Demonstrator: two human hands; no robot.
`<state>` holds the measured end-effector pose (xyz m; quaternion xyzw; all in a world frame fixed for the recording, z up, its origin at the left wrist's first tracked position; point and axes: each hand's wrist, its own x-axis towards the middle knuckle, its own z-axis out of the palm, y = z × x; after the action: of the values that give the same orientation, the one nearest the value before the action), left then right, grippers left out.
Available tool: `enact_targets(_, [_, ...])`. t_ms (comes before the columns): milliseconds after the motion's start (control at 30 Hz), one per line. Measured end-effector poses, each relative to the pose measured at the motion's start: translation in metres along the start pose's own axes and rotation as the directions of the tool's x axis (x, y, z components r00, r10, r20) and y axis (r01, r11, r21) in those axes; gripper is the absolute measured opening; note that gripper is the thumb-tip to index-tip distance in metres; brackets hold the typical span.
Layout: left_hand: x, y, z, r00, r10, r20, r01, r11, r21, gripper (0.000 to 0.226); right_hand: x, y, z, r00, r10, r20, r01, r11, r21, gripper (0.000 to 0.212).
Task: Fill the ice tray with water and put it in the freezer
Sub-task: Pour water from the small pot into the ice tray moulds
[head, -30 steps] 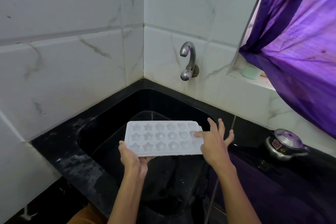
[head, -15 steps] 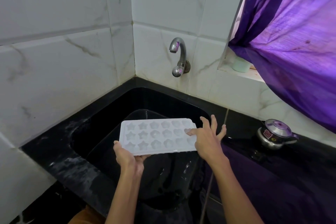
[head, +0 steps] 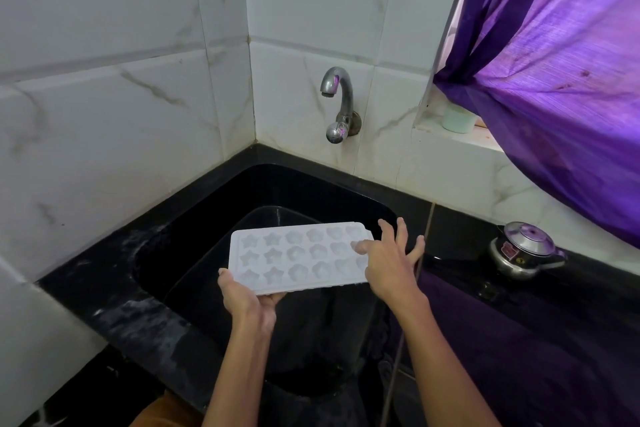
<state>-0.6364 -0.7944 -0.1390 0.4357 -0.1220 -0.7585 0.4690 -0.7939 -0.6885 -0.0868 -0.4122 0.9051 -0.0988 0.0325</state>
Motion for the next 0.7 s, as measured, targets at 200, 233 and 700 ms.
enact_targets(200, [0.003,0.0,-0.002,1.0,0.009,0.004,-0.009,1.0,0.02,0.049,0.0,-0.005,0.0,0.999,0.014,0.029,-0.014,1.0,0.023,0.042])
enact_targets(233, [0.004,0.0,-0.002,1.0,0.005,0.005,-0.005,1.0,0.019,0.049,0.001,-0.006,0.0,1.0,0.02,0.003,-0.021,0.999,0.04,0.04])
enact_targets(700, [0.003,-0.002,-0.001,1.0,-0.023,0.019,0.022,0.999,0.031,0.051,0.0,-0.024,0.005,0.998,-0.036,0.05,0.035,0.999,0.032,0.049])
